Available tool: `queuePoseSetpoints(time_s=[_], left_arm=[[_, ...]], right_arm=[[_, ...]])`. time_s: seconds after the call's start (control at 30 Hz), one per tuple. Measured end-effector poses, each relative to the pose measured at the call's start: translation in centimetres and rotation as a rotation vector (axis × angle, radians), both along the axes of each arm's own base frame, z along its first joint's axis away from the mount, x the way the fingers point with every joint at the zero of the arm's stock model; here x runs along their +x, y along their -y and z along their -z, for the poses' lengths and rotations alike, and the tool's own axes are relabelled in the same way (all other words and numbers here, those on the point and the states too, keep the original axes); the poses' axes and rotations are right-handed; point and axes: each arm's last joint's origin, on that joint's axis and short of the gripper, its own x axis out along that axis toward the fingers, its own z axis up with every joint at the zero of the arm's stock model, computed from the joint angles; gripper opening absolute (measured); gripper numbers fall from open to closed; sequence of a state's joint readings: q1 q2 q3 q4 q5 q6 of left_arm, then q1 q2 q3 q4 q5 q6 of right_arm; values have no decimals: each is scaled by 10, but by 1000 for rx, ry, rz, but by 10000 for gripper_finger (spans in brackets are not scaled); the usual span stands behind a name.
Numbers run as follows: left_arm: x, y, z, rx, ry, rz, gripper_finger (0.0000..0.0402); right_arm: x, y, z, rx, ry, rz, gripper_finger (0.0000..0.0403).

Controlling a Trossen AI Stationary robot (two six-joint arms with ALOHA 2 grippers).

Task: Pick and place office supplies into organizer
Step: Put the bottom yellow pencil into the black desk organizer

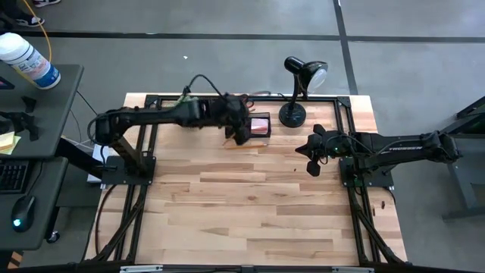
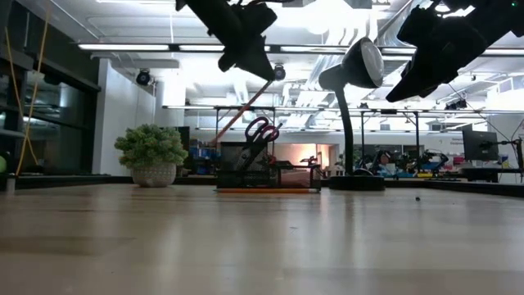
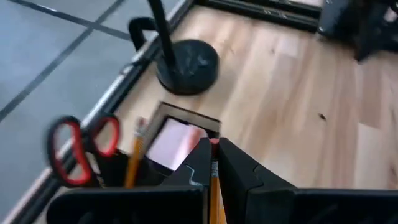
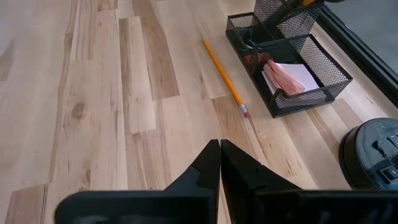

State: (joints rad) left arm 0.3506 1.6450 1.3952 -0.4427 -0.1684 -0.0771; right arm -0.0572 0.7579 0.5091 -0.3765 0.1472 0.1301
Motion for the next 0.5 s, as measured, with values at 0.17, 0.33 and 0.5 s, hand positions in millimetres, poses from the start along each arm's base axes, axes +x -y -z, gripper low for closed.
queuePoseSetpoints(time_s=[0.17, 0.33, 0.5], left_arm=[[-9, -30, -10, 46, 84, -22, 0], [-19, -55, -25, 98, 209, -63, 0], [-30, -76, -34, 134, 279, -106, 0]], right_arm=[[0, 0, 0, 3, 0, 2, 3], [0, 0, 0, 3, 0, 2, 4], [0, 0, 0, 3, 1, 3, 2]])
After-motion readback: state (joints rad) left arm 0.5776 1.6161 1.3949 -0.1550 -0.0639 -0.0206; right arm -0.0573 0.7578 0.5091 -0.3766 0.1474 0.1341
